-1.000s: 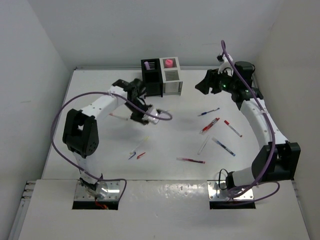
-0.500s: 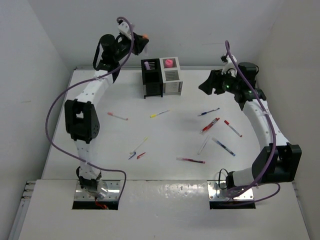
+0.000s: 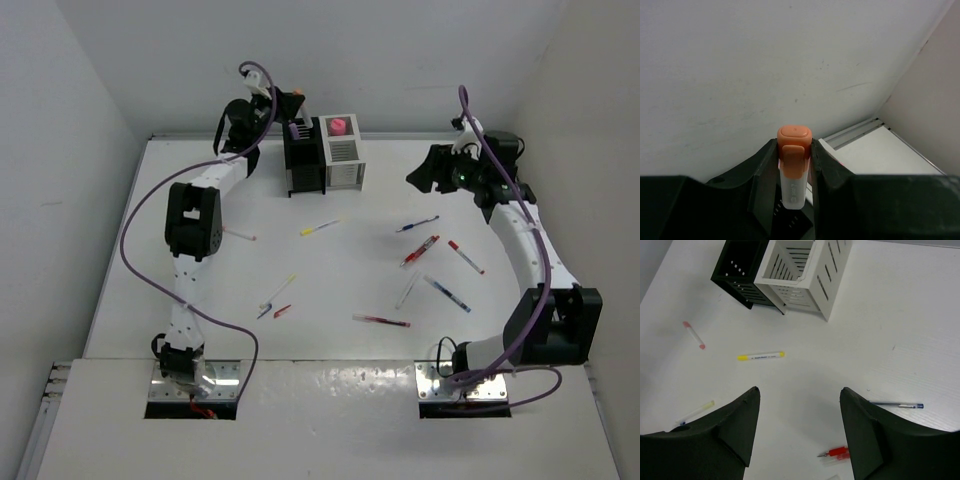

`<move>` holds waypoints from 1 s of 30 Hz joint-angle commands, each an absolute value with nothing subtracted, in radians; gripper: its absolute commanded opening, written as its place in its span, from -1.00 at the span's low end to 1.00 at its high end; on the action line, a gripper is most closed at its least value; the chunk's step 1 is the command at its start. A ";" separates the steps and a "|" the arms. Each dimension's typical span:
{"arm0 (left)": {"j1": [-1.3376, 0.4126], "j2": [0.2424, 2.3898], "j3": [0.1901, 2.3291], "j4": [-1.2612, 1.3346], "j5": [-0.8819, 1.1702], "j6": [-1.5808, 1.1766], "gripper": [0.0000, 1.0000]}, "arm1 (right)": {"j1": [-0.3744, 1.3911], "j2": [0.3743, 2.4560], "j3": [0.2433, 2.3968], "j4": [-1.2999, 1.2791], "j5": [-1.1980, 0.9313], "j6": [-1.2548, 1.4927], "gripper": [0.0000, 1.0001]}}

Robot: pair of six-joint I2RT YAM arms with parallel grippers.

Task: Sort the stationery into containers
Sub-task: Place the pen in the storage box.

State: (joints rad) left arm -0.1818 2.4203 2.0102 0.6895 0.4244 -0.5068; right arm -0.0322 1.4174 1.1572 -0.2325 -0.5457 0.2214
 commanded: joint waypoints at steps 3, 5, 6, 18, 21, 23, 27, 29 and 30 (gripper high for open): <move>-0.183 2.370 1.990 0.692 0.397 -0.428 -0.84 | -0.037 1.422 1.160 -0.202 -0.540 0.201 0.30; -0.183 2.359 1.991 0.651 0.397 -0.370 -0.51 | -0.035 1.424 1.170 -0.232 -0.531 0.184 0.33; -0.183 2.352 1.987 0.628 0.391 -0.356 -0.49 | -0.035 1.424 1.170 -0.239 -0.531 0.175 0.33; -0.149 1.998 2.074 0.002 0.451 -0.016 1.00 | -0.034 1.330 1.209 -0.497 -0.414 0.008 0.55; -0.140 1.833 1.946 -0.249 0.503 0.201 1.00 | -0.032 1.301 1.181 -0.596 -0.384 -0.075 0.57; -0.143 1.716 1.866 -0.409 0.502 0.306 1.00 | -0.031 1.287 1.157 -0.653 -0.353 -0.115 0.58; -0.121 1.481 1.459 -0.434 0.514 0.356 0.81 | -0.031 1.247 1.073 -0.712 -0.347 -0.158 0.54; -0.121 1.346 1.273 -0.379 0.486 0.371 0.68 | -0.026 1.213 1.042 -0.722 -0.354 -0.160 0.52; -0.124 1.301 1.211 -0.402 0.453 0.433 0.67 | -0.023 1.192 1.004 -0.729 -0.365 -0.167 0.50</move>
State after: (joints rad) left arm -0.1291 1.3327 1.3907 -0.2874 0.4908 0.2974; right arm -0.0326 1.2419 1.0561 -0.6788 -0.3668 -0.1184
